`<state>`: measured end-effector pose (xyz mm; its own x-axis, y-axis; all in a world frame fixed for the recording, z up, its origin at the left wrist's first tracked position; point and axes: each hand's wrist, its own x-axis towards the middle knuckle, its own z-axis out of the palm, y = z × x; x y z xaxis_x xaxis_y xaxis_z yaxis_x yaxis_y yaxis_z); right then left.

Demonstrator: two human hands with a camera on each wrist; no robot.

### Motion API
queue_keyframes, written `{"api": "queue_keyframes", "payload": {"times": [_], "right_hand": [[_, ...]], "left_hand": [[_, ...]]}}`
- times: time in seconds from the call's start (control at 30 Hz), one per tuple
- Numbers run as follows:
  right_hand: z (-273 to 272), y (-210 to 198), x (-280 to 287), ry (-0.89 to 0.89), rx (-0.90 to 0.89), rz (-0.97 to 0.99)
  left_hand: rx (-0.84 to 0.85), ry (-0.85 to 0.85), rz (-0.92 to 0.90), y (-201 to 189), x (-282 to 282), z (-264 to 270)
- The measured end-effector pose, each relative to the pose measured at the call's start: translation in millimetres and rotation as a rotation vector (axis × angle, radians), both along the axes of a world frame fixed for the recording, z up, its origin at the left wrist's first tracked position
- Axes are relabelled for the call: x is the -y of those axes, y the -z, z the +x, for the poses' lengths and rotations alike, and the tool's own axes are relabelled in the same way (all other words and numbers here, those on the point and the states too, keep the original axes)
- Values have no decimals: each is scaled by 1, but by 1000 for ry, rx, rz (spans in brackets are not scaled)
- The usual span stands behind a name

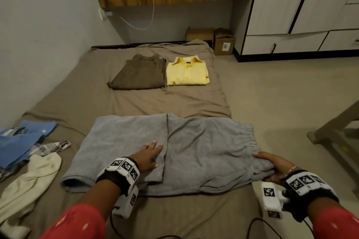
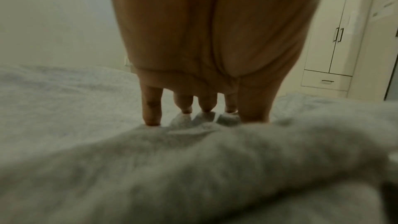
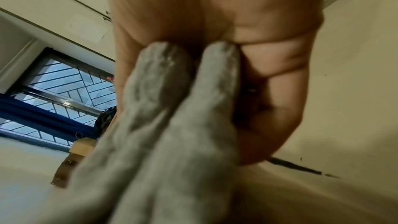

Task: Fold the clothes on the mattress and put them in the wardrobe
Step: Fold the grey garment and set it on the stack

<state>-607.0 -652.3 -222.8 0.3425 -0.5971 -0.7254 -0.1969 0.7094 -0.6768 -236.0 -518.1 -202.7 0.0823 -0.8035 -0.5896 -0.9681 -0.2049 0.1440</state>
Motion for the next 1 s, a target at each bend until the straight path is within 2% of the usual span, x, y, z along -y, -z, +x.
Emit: {"api": "queue_keyframes", "payload": {"times": [0.13, 0.27, 0.43, 0.5, 0.6, 0.7, 0.77, 0.87, 0.93, 1.0], "right_hand": [[3, -28, 1, -48, 195, -111], [25, -82, 0, -62, 341, -246], [90, -165, -15, -208, 425, -424], [129, -194, -26, -287, 456, -437], [204, -219, -52, -369, 395, -502], [287, -217, -75, -429, 263, -590], [339, -205, -92, -511, 162, -619], [400, -167, -114, -622, 38, -634], [418, -139, -126, -652, 56, -498], [410, -114, -129, -647, 70, -359]], "left_hand": [[61, -23, -10, 7, -5, -3], [118, 31, -24, 8, -16, -3], [28, 55, -33, 3, -37, 11], [-89, -12, -52, -1, -44, 22], [-342, -270, -203, -16, -56, 59], [-799, -737, -481, -27, -72, 100], [-1024, -1003, -627, -29, -85, 127], [-1108, -1244, -733, -25, -100, 155], [-1145, -1326, -743, -21, -106, 163], [-1199, -1336, -678, -13, -110, 166]]}}
